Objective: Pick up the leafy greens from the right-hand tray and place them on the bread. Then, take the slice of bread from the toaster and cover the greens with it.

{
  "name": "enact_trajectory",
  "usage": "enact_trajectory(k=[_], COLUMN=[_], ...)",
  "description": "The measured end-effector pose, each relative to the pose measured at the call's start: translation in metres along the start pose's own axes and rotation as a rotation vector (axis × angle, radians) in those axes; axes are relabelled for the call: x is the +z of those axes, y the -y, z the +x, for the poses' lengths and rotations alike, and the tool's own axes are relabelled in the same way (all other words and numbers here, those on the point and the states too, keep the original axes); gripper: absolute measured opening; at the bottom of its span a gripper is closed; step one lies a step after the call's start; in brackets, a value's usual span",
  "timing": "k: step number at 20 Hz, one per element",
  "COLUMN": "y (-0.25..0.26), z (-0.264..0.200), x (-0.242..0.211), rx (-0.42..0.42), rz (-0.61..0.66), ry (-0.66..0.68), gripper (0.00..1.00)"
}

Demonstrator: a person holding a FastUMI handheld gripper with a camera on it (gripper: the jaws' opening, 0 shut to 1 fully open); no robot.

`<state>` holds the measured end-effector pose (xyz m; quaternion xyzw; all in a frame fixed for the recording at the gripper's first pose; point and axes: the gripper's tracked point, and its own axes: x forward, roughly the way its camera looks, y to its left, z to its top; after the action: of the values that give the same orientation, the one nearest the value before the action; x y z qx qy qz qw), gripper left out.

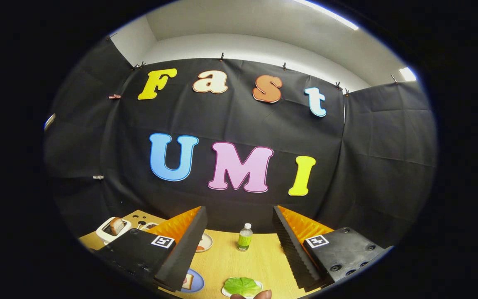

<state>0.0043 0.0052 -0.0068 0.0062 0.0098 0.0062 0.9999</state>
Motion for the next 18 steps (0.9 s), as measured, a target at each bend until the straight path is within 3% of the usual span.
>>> enact_trajectory(k=[18], y=[0.0082], z=[0.0082], x=[-0.0083], rx=[-0.014], rz=[0.008], ry=[-0.016], gripper=[0.98])
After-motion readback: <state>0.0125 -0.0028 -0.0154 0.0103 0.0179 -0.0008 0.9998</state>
